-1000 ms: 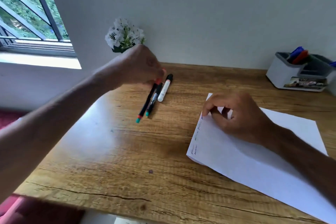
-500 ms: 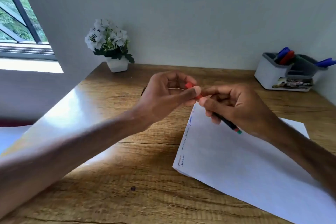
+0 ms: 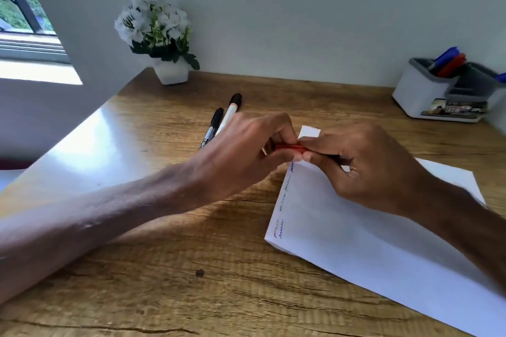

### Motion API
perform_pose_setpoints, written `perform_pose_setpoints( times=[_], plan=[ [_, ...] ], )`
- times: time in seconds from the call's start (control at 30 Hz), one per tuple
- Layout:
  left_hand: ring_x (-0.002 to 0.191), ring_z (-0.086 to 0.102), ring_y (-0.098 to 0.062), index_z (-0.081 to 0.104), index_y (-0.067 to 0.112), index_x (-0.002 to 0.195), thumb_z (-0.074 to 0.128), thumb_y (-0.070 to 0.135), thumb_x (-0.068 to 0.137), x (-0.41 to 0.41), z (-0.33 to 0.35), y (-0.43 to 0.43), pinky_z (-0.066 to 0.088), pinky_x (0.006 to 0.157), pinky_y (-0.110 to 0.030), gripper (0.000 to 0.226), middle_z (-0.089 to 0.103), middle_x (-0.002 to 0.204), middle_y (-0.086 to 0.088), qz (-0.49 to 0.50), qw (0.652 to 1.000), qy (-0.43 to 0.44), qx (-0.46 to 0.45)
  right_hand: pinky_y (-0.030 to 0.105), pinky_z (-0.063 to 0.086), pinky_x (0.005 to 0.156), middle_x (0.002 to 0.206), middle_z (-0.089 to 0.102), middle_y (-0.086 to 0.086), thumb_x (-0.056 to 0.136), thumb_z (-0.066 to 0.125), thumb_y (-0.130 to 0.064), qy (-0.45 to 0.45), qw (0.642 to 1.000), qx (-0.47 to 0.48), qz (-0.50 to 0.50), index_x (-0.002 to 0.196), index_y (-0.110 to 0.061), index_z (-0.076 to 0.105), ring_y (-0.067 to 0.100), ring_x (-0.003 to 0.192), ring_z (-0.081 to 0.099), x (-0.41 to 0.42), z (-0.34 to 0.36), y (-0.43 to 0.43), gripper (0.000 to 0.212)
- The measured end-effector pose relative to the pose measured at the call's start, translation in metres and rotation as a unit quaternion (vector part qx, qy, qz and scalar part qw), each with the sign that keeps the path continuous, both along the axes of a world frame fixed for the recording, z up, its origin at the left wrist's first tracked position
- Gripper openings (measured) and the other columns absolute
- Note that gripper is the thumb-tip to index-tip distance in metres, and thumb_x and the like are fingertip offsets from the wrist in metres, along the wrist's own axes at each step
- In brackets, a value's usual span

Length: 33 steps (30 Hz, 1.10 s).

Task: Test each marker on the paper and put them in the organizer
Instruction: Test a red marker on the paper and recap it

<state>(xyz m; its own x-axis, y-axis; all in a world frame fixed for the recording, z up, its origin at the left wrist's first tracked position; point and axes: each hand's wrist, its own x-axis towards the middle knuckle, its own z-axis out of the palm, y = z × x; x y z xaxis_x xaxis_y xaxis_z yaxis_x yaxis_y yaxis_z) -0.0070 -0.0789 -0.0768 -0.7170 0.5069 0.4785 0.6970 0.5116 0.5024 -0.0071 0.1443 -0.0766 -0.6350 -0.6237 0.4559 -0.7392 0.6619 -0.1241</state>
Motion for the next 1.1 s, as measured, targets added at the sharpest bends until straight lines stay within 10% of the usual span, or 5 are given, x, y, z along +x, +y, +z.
perform_pose_setpoints(
  times=[0.3, 0.43, 0.7, 0.8, 1.1],
  plan=[
    [0.079, 0.063, -0.001, 0.062, 0.012, 0.111, 0.067, 0.026, 0.097, -0.010, 0.000, -0.010, 0.050, 0.064, -0.016, 0.021, 0.067, 0.098, 0.009, -0.031, 0.996, 0.055, -0.063, 0.020, 0.034, 0.055, 0.086, 0.078, -0.010, 0.098, 0.045, -0.060, -0.011, 0.996, 0.016, -0.085, 0.122, -0.038, 0.073, 0.003, 0.063, 0.054, -0.001, 0.001, 0.003, 0.043],
    [0.085, 0.059, -0.004, 0.059, 0.009, 0.124, 0.053, 0.022, 0.105, -0.013, -0.008, -0.013, 0.047, 0.068, -0.016, 0.024, 0.068, 0.110, 0.000, 0.003, 0.992, 0.073, -0.099, 0.038, 0.052, 0.067, 0.082, 0.071, -0.009, 0.107, 0.045, -0.036, -0.129, 0.975, -0.124, -0.132, 0.111, -0.034, 0.060, 0.012, 0.072, 0.064, -0.009, 0.003, 0.007, 0.016],
    [0.062, 0.045, -0.011, 0.053, 0.019, 0.104, 0.053, 0.015, 0.099, -0.008, -0.001, -0.015, 0.038, 0.054, -0.027, 0.006, 0.052, 0.073, 0.005, -0.034, 0.997, -0.052, -0.037, 0.024, 0.060, 0.066, 0.099, 0.075, 0.005, 0.097, 0.052, 0.002, -0.413, 0.756, -0.508, -0.001, 0.116, -0.013, 0.070, 0.011, 0.084, 0.070, -0.015, 0.030, 0.021, 0.031],
    [0.062, 0.045, -0.007, 0.055, 0.026, 0.119, 0.064, 0.032, 0.096, -0.009, 0.004, -0.017, 0.038, 0.053, -0.022, 0.026, 0.049, 0.072, 0.008, -0.081, 0.986, -0.115, -0.093, 0.023, 0.060, 0.066, 0.095, 0.077, 0.004, 0.074, 0.076, -0.017, -0.403, 0.765, -0.502, -0.018, 0.111, -0.015, 0.070, 0.011, 0.083, 0.072, -0.013, 0.021, 0.016, 0.038],
    [0.102, 0.064, -0.005, 0.044, 0.044, 0.146, 0.074, 0.067, 0.076, -0.014, 0.007, -0.021, 0.056, 0.084, -0.023, 0.080, 0.067, 0.120, 0.021, -0.110, 0.950, -0.175, -0.234, 0.031, 0.060, 0.061, 0.089, 0.079, 0.017, 0.102, 0.055, -0.017, -0.366, 0.826, -0.421, -0.085, 0.109, -0.002, 0.069, 0.027, 0.079, 0.076, 0.006, 0.025, -0.006, 0.021]
  ],
)
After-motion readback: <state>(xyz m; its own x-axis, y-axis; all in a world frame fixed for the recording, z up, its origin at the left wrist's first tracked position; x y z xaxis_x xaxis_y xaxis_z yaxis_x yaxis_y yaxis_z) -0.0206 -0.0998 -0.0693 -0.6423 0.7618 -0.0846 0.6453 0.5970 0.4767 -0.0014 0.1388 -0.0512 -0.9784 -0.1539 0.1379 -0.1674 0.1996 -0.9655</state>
